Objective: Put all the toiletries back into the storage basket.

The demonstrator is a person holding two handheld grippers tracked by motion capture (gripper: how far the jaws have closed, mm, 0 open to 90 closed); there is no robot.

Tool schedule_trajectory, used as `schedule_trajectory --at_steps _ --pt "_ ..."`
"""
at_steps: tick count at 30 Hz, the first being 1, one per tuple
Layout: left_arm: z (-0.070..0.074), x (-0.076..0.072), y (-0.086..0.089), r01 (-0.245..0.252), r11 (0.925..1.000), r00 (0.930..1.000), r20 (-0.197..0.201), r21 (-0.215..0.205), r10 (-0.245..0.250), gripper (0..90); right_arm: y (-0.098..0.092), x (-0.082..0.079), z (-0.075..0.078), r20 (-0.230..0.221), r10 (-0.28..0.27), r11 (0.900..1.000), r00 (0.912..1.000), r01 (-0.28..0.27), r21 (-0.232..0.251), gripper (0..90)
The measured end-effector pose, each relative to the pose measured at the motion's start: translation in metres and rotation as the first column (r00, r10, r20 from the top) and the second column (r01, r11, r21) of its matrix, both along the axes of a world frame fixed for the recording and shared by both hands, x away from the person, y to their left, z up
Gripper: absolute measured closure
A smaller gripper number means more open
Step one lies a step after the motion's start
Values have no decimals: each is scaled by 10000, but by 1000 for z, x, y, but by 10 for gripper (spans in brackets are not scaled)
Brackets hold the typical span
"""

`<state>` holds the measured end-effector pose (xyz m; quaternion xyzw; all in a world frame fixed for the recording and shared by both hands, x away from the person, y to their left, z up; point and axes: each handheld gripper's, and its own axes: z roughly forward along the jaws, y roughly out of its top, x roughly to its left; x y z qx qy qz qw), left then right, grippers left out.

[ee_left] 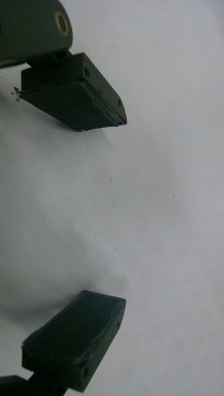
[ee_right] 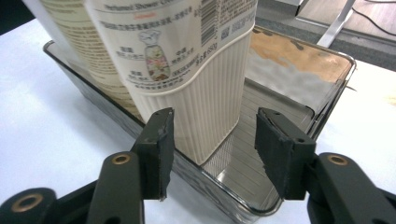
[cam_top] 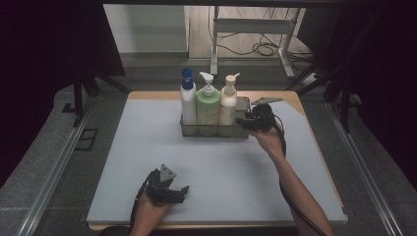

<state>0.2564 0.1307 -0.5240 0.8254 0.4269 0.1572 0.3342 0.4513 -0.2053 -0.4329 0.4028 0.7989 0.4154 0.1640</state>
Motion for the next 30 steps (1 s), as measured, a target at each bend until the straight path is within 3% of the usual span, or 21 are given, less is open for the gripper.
schedule_trajectory --at_steps 30 --pt "0 0 0 -21 10000 10000 5 -40 21 117 -3 -35 2 254 765 9960 9967 -753 -478 183"
